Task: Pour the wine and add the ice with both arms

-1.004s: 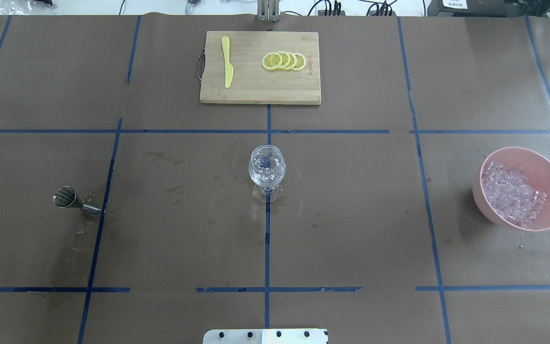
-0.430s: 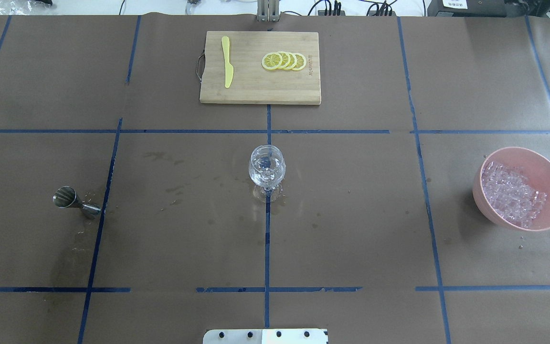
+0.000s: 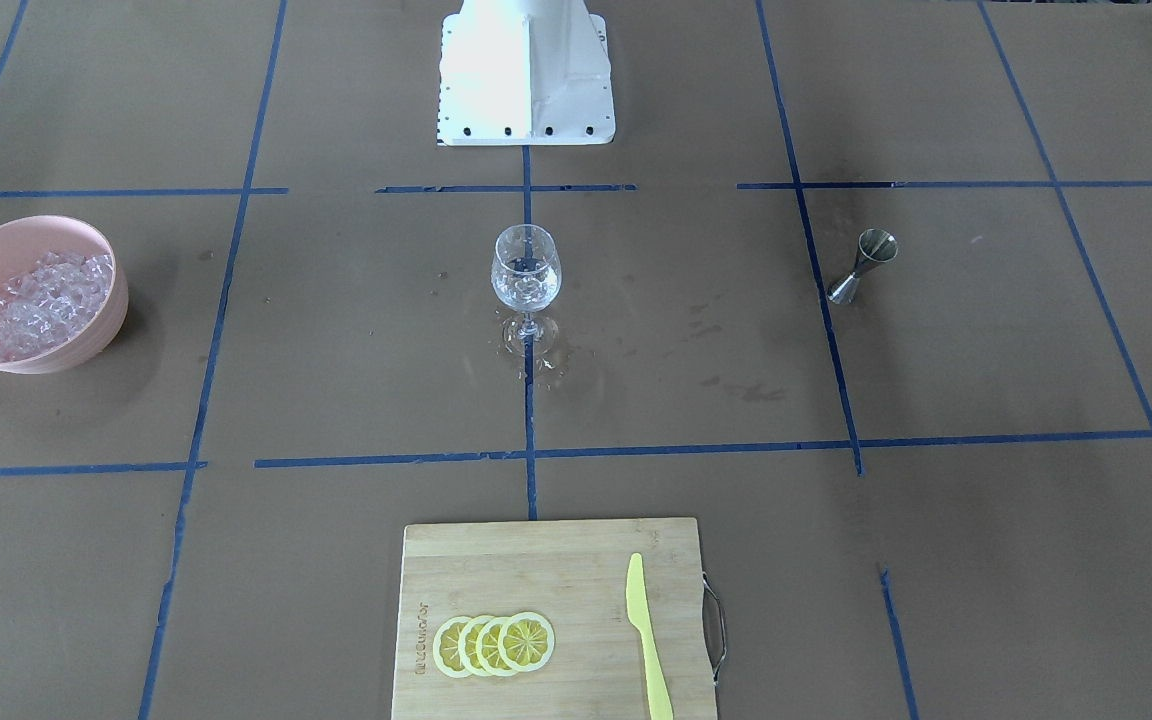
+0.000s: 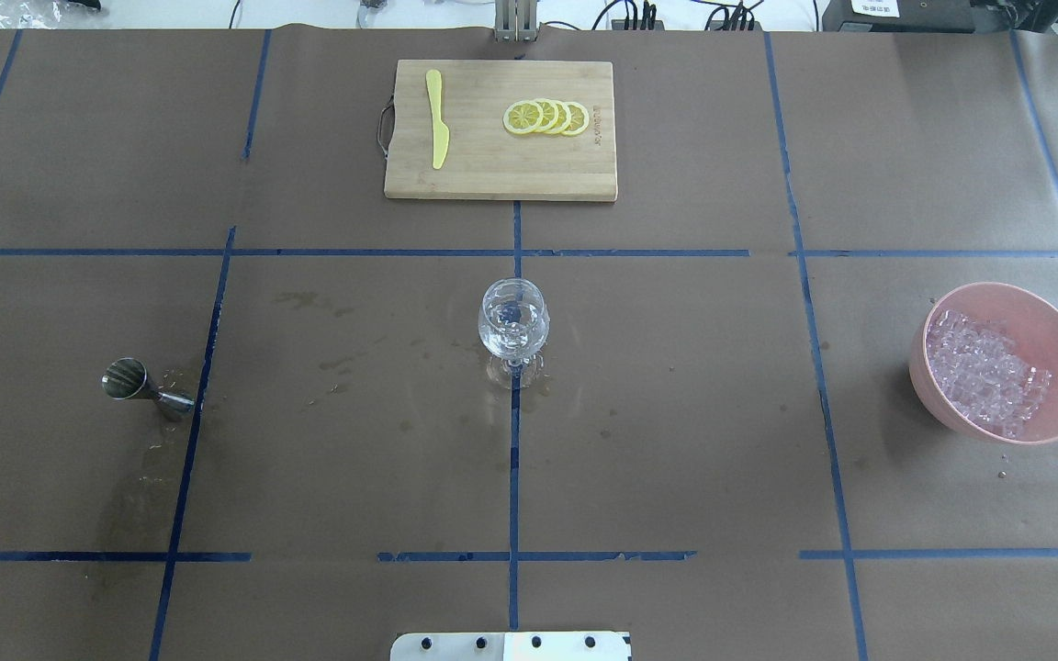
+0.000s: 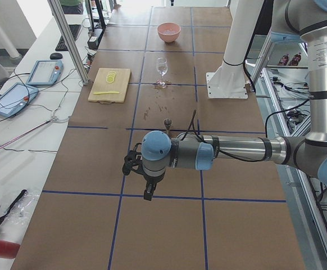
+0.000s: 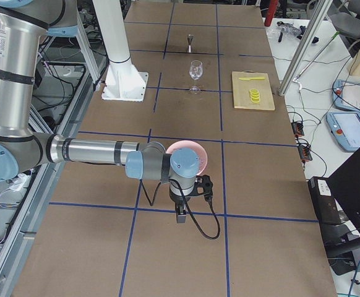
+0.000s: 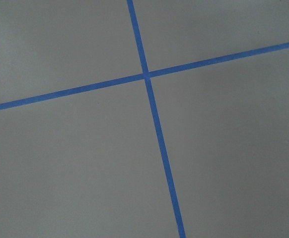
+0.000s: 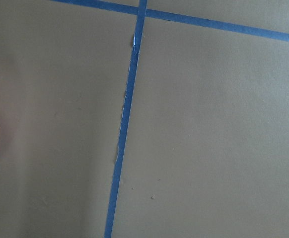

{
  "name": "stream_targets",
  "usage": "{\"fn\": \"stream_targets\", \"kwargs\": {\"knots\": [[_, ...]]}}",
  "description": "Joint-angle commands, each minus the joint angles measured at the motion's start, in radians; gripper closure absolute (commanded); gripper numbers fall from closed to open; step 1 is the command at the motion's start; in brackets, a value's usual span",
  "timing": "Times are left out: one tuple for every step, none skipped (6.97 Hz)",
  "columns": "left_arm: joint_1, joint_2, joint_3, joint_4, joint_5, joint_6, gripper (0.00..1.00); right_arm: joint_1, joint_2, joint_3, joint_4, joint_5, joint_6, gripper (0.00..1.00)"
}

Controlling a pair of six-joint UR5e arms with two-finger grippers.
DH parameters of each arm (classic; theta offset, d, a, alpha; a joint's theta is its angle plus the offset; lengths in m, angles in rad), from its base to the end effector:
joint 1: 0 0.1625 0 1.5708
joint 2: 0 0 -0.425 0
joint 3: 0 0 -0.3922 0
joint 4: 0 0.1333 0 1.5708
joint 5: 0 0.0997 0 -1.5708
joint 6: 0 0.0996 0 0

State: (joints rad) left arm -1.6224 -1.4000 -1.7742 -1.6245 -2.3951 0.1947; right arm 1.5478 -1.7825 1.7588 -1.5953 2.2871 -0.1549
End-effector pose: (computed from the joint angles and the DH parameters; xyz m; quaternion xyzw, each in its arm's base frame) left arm -0.0820 -0.4212 0.6273 0.0884 0.3923 0.0827 0.9118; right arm 0.0587 -0.4002 0.6671 0.0006 -0.3512 -0.0748 0.9333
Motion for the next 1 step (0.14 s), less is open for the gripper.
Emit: {"fn": "stream_targets", "kwargs": {"knots": [[0.001, -0.001, 0.001, 0.000, -0.001, 0.000, 0.00, 0.000, 0.000, -0.002, -0.002, 0.000, 0.000, 0.00]]}}
